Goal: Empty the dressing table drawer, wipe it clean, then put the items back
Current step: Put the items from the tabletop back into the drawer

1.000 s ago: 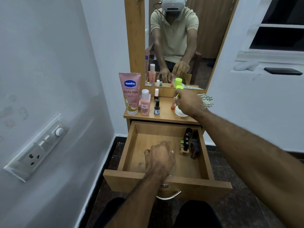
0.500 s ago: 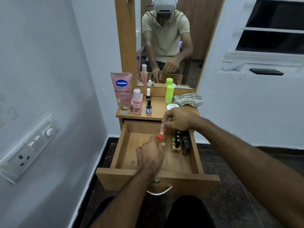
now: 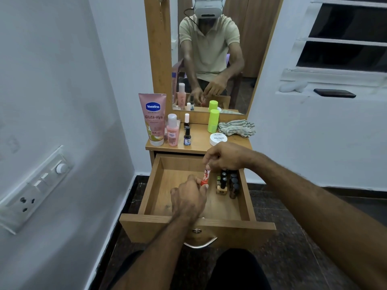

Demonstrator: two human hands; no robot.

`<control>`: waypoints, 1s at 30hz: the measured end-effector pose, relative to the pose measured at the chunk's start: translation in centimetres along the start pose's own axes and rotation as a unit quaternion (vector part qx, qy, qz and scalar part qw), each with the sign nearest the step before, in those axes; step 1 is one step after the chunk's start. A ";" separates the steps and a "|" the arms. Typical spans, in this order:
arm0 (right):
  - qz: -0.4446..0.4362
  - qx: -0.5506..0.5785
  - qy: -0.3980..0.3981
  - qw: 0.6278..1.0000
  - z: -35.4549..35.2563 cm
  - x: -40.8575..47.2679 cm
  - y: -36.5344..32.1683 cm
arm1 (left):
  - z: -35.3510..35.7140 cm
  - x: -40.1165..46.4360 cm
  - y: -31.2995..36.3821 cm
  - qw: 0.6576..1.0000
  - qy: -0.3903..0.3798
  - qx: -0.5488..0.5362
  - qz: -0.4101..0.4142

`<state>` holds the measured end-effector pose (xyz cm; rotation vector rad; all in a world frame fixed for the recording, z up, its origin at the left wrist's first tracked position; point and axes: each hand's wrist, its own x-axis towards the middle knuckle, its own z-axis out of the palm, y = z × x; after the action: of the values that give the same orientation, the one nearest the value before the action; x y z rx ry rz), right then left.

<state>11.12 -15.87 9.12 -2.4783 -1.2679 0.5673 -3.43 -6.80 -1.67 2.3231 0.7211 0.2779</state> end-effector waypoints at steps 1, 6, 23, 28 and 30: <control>0.001 0.004 -0.002 1.000 0.0 0.0 0.0 | 0.1 0.1 -0.1 1.000 0.001 0.000 -0.001; 0.009 0.062 -0.024 0.998 -0.1 0.0 0.0 | 0.2 0.2 -0.1 1.000 0.006 0.001 -0.007; 0.057 -0.126 0.090 0.986 0.2 0.4 1.7 | -0.4 0.1 0.4 0.999 -0.011 0.020 -0.031; 0.108 -0.150 0.133 0.974 1.3 1.0 3.0 | -0.3 0.1 0.4 0.999 -0.013 0.021 -0.040; 0.123 -0.151 0.134 0.972 1.9 1.2 3.3 | -0.3 0.1 0.4 0.999 -0.015 0.018 -0.036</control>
<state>13.14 -16.57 5.80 -2.8681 -1.0124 0.0861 -3.33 -6.86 -1.21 2.3255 0.7996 0.1996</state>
